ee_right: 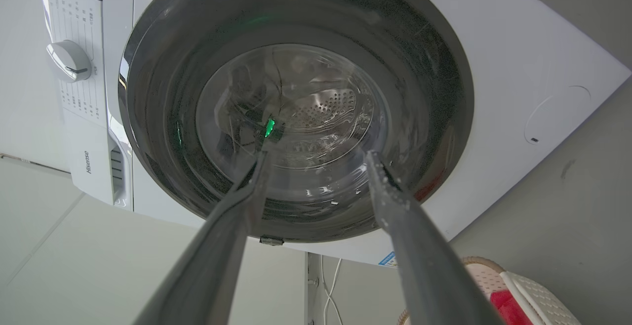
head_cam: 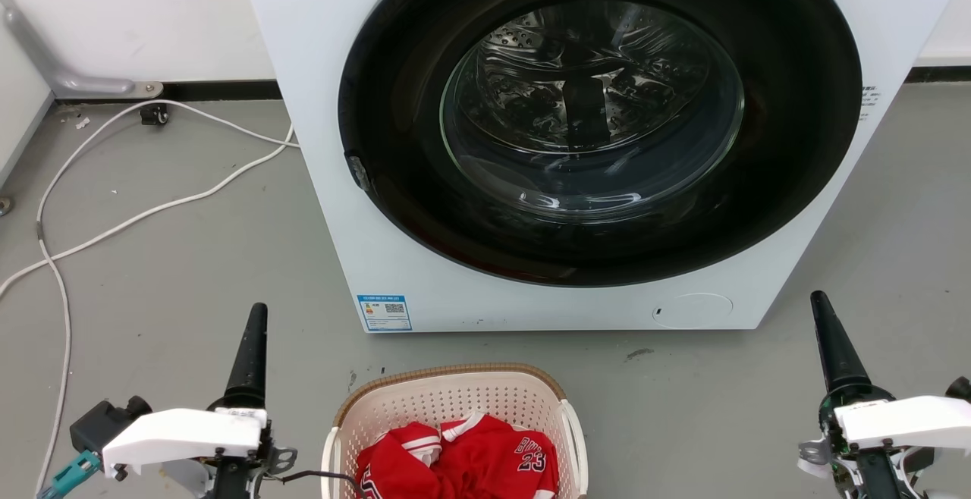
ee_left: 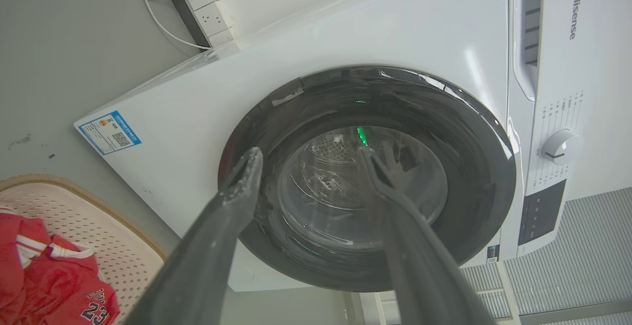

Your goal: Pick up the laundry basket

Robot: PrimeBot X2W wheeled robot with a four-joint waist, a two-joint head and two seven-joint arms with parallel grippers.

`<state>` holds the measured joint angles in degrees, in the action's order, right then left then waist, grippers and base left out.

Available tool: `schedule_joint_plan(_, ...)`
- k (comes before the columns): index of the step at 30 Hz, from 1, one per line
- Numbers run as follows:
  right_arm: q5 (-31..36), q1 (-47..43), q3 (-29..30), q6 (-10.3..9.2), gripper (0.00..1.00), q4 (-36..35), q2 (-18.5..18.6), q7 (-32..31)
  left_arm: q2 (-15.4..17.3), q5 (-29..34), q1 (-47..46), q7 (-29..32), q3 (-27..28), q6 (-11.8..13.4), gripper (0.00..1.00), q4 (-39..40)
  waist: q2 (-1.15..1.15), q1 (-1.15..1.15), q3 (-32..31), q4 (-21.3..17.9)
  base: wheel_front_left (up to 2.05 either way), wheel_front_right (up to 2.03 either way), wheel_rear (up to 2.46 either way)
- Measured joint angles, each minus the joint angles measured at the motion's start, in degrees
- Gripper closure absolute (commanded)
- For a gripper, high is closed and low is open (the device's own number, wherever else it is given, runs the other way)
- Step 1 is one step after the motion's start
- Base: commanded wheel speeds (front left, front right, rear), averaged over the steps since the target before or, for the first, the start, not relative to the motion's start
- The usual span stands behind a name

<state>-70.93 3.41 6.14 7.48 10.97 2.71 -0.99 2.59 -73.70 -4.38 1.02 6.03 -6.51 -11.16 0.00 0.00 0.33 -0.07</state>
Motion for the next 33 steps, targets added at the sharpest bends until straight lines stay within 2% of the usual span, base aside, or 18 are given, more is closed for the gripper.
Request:
schedule_joint_plan(15,20.13,-1.53,-1.67,0.0,0.0,-3.47,0.0,3.52,0.02,16.75,0.97,-3.48,-2.25,1.21,0.0,1.99,0.0,0.0,-0.06,0.08,0.0,0.0,0.0)
schedule_joint_plan(33,36.15,-3.5,-2.65,0.0,0.0,-5.14,0.0,6.82,0.07,31.85,1.92,-6.87,-3.61,1.55,0.0,2.79,0.0,0.0,-0.06,0.03,0.0,0.0,0.0)
